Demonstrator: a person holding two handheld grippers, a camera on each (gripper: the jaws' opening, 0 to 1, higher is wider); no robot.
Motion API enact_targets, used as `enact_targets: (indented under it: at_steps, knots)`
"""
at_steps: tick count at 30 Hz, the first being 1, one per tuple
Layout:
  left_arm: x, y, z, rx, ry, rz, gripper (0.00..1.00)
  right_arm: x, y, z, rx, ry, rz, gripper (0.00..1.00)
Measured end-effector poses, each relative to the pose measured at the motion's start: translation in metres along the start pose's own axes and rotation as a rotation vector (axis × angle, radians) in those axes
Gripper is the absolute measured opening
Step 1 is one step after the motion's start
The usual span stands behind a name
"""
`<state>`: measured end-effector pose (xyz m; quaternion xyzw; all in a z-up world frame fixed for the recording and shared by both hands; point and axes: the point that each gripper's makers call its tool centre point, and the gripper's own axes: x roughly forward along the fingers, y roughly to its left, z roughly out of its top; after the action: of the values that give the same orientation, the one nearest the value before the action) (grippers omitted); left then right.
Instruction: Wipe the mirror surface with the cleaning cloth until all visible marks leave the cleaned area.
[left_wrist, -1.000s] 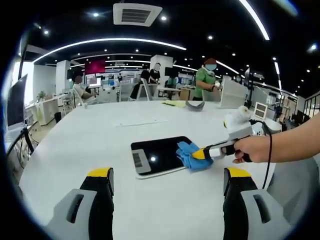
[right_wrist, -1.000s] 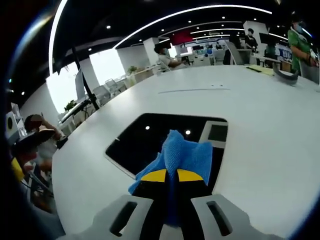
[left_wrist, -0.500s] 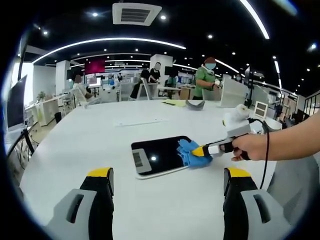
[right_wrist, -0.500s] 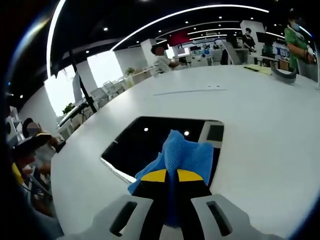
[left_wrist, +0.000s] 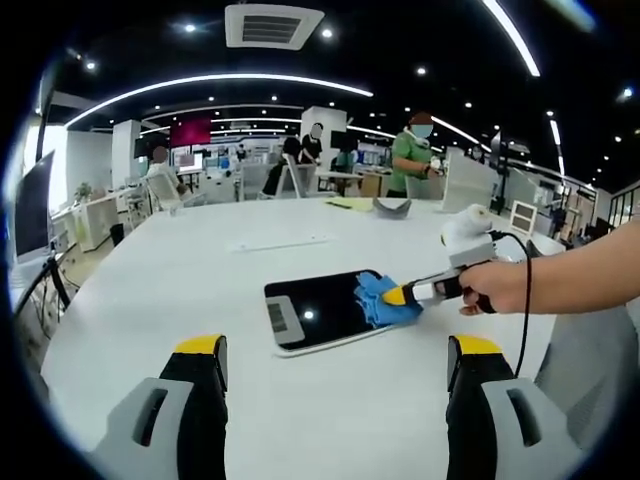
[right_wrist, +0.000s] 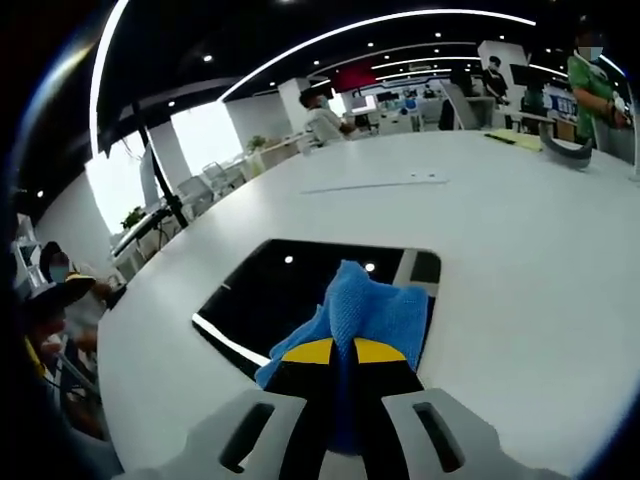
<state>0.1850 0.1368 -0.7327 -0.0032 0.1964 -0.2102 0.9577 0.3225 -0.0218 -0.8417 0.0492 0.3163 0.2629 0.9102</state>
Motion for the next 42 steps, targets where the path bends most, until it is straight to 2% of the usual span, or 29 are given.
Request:
enact_targets:
  at_steps: [34, 42]
  knots:
    - [-0.001, 0.009, -0.007, -0.01, 0.024, 0.034, 0.92, 0.021, -0.015, 0.023, -0.004, -0.011, -0.018, 0.01]
    - [0.0, 0.01, -0.005, -0.009, 0.024, 0.035, 0.92, 0.031, -0.028, 0.03, 0.005, -0.018, -0.026, 0.01]
